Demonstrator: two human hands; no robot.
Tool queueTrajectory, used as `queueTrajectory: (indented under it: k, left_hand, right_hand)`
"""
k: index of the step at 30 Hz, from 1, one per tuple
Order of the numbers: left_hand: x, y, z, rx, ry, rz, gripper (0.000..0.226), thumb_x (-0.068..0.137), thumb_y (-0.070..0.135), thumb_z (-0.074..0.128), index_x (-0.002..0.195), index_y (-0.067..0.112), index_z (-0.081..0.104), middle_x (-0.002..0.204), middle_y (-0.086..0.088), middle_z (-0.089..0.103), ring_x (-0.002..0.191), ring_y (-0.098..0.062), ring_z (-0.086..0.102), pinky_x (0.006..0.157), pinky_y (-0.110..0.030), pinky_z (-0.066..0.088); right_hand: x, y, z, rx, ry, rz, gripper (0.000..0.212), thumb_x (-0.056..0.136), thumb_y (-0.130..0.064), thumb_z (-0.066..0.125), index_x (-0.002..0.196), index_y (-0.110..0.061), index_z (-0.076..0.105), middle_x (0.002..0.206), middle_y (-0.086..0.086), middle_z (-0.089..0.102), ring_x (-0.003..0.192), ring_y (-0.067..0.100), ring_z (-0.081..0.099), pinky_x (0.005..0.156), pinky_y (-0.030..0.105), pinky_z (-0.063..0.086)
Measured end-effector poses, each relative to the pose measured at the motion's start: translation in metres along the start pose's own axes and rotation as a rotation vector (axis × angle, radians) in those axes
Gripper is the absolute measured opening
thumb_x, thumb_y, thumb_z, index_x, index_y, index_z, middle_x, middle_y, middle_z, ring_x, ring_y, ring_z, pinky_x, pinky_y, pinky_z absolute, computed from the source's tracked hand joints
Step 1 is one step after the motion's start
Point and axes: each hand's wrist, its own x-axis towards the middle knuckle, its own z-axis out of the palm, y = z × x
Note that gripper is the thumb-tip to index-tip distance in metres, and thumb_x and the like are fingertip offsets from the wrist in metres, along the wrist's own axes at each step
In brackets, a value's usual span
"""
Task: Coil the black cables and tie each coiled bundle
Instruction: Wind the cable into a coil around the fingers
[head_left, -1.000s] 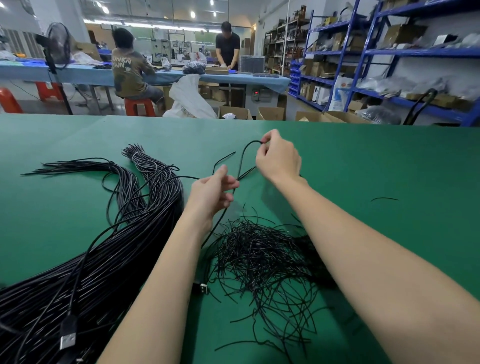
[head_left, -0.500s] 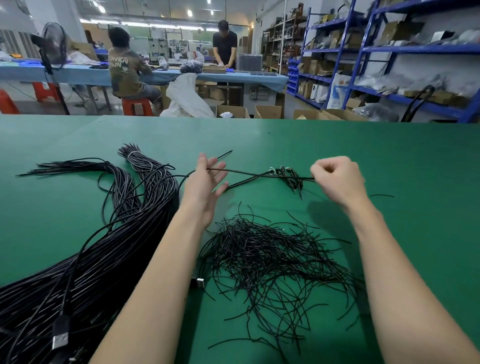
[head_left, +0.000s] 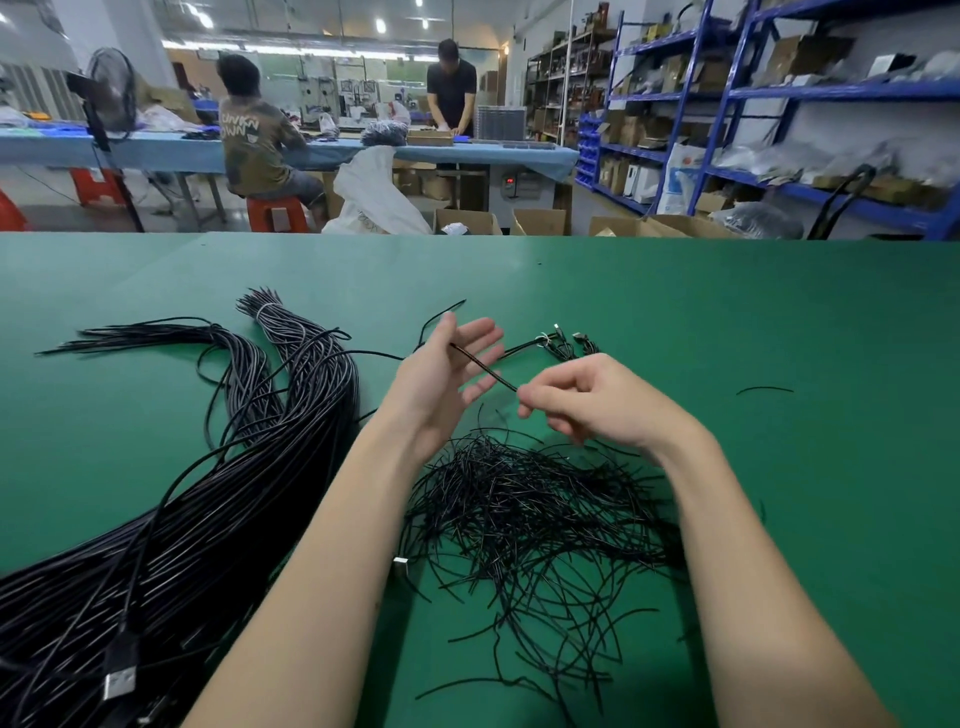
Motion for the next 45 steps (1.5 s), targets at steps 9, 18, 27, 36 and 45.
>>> queueTrajectory:
  k: [9,18,27,36,45]
  left_hand:
    - [-0.004,0.005,0.008,-0.384,-0.134,0.068,0.060,0.110,0.040,0.021,0.127,-0.001,0.060,0.127,-0.018,0.067,0.120,-0.025,0.064,0.101,-0.032,0.053]
    - [-0.011,0.011,0.008,-0.420,-0.253,0.139,0.072,0.109,0.046,0.020,0.104,0.001,0.076,0.113,-0.018,0.073,0.110,-0.029,0.070,0.087,-0.031,0.059]
    - [-0.015,0.002,0.019,0.379,-0.435,-0.195,0.087,0.099,0.068,0.013,0.105,0.007,0.075,0.111,-0.015,0.074,0.112,-0.025,0.069,0.092,-0.037,0.056]
    - [-0.009,0.014,0.011,-0.382,-0.263,-0.016,0.071,0.106,0.052,0.015,0.131,-0.001,0.056,0.133,-0.019,0.063,0.122,-0.025,0.063,0.101,-0.032,0.051]
    - [-0.020,0.025,-0.005,-0.142,-0.577,-0.124,0.078,0.104,0.054,0.017,0.111,0.002,0.075,0.117,-0.017,0.072,0.101,-0.033,0.072,0.075,-0.031,0.062]
  right_hand:
    - [-0.005,0.013,-0.006,-0.156,-0.245,0.284,0.024,0.091,-0.046,0.072,0.083,-0.027,0.083,0.059,-0.006,0.057,0.056,0.015,0.040,0.053,0.021,0.037]
    - [0.003,0.015,-0.004,-0.363,-0.145,0.362,0.028,0.088,-0.052,0.074,0.074,-0.029,0.081,0.051,-0.010,0.056,0.046,0.011,0.044,0.051,0.020,0.041]
    - [0.027,-0.059,-0.028,-0.352,0.125,0.094,0.031,0.090,-0.043,0.068,0.070,-0.021,0.078,0.052,-0.004,0.048,0.050,0.015,0.040,0.049,0.021,0.035]
    - [0.004,-0.034,0.015,0.049,-0.116,0.152,0.037,0.106,-0.032,0.053,0.091,-0.005,0.073,0.069,0.003,0.067,0.060,0.015,0.066,0.060,0.022,0.056]
    - [0.020,-0.012,-0.010,-0.437,-0.126,0.116,0.065,0.056,-0.083,0.070,0.075,-0.021,0.076,0.065,-0.006,0.059,0.069,0.014,0.051,0.071,0.029,0.042]
